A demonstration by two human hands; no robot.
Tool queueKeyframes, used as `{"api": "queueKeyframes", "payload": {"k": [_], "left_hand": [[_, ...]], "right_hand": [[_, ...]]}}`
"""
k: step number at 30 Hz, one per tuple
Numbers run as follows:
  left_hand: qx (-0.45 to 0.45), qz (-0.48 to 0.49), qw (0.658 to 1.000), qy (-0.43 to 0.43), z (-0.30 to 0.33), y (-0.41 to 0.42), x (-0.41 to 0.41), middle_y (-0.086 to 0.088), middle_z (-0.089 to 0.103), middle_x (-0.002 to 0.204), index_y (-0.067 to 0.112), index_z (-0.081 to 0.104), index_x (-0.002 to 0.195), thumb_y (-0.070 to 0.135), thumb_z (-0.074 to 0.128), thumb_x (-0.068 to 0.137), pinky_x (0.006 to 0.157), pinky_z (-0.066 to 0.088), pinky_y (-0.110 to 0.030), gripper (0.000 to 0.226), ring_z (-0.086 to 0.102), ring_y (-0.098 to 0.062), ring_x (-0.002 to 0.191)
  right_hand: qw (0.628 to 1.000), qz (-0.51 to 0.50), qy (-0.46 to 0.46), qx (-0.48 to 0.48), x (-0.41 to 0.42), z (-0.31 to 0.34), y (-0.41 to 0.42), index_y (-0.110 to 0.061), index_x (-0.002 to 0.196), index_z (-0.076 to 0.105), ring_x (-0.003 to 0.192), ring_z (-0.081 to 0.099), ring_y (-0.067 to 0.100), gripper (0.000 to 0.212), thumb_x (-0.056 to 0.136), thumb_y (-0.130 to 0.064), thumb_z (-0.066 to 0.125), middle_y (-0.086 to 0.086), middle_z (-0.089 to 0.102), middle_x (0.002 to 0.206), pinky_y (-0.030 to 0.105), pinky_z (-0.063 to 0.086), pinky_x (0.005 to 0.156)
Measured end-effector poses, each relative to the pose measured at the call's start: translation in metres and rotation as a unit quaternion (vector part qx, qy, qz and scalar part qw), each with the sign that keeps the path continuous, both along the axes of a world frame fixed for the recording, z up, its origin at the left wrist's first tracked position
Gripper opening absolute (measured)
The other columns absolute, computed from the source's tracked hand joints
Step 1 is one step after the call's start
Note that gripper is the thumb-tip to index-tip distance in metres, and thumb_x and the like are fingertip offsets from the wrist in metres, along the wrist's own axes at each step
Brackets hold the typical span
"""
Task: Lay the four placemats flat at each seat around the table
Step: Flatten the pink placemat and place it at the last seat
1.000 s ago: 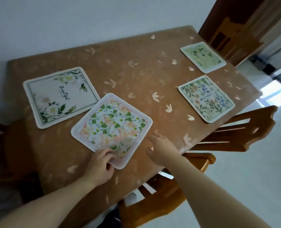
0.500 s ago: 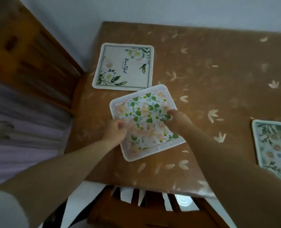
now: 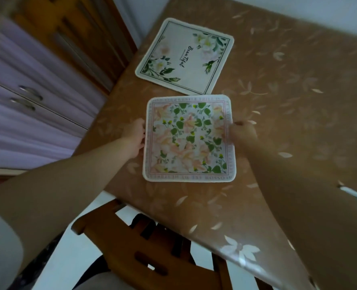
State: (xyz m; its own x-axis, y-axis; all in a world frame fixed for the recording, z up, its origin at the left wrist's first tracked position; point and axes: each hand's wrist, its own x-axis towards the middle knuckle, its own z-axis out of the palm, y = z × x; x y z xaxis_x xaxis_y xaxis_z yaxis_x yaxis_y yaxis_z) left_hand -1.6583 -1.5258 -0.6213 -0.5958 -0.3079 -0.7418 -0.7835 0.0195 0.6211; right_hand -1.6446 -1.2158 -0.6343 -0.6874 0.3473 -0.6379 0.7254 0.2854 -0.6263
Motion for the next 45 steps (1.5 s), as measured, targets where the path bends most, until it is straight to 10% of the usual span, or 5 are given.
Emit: {"api": "queueKeyframes", "payload": {"k": [5, 15, 21, 28, 45], "left_hand": [[0.043, -0.012, 0.997, -0.058, 0.005, -0.013, -0.008, -0.006, 0.064, 0.118, 0.013, 0.065, 0.108, 0.049, 0.037, 0.102, 0.1, 0.045, -0.045, 0.046, 0.058, -0.022, 0.11], [0.077, -0.101, 0.989, -0.079, 0.013, -0.014, -0.005, -0.007, 0.061, 0.121, 0.011, 0.063, 0.118, 0.052, 0.033, 0.104, 0.099, 0.042, -0.045, 0.052, 0.055, -0.021, 0.11], [0.07, -0.205, 0.973, -0.078, 0.009, -0.007, 0.003, -0.004, 0.061, 0.119, 0.017, 0.064, 0.105, 0.051, 0.031, 0.105, 0.105, 0.042, -0.047, 0.048, 0.054, -0.024, 0.116], [0.047, -0.302, 0.951, -0.047, 0.01, 0.009, 0.026, 0.004, 0.065, 0.107, 0.024, 0.066, 0.098, 0.058, 0.035, 0.102, 0.093, 0.043, -0.044, 0.046, 0.059, -0.012, 0.1], [0.059, -0.352, 0.934, -0.031, 0.007, 0.014, 0.041, 0.003, 0.068, 0.107, 0.027, 0.065, 0.1, 0.062, 0.04, 0.097, 0.095, 0.042, -0.044, 0.044, 0.06, -0.014, 0.102]], "right_hand": [[0.991, -0.08, 0.0, -0.111, 0.002, 0.002, 0.008, -0.018, 0.073, 0.058, 0.075, 0.065, 0.027, 0.015, 0.086, -0.023, 0.056, 0.009, 0.065, 0.082, 0.033, 0.047, 0.052], [0.973, -0.148, -0.019, -0.173, 0.041, 0.015, 0.016, -0.018, 0.063, 0.066, 0.054, 0.069, 0.017, 0.041, 0.089, -0.042, 0.046, 0.003, 0.07, 0.066, 0.036, 0.06, 0.065], [0.964, -0.197, -0.041, -0.172, 0.103, 0.021, 0.007, -0.009, 0.102, 0.076, 0.077, 0.076, 0.028, 0.048, 0.08, -0.048, 0.059, 0.016, 0.077, 0.093, 0.052, 0.061, 0.091], [0.951, -0.281, -0.032, -0.127, 0.161, 0.023, -0.004, -0.014, 0.072, 0.056, 0.043, 0.05, 0.013, 0.027, 0.093, -0.025, 0.046, 0.004, 0.057, 0.063, 0.025, 0.039, 0.045], [0.936, -0.335, -0.011, -0.106, 0.19, 0.014, -0.007, -0.017, 0.066, 0.061, 0.053, 0.06, 0.017, 0.023, 0.086, -0.026, 0.053, 0.001, 0.063, 0.061, 0.033, 0.049, 0.06]]}}
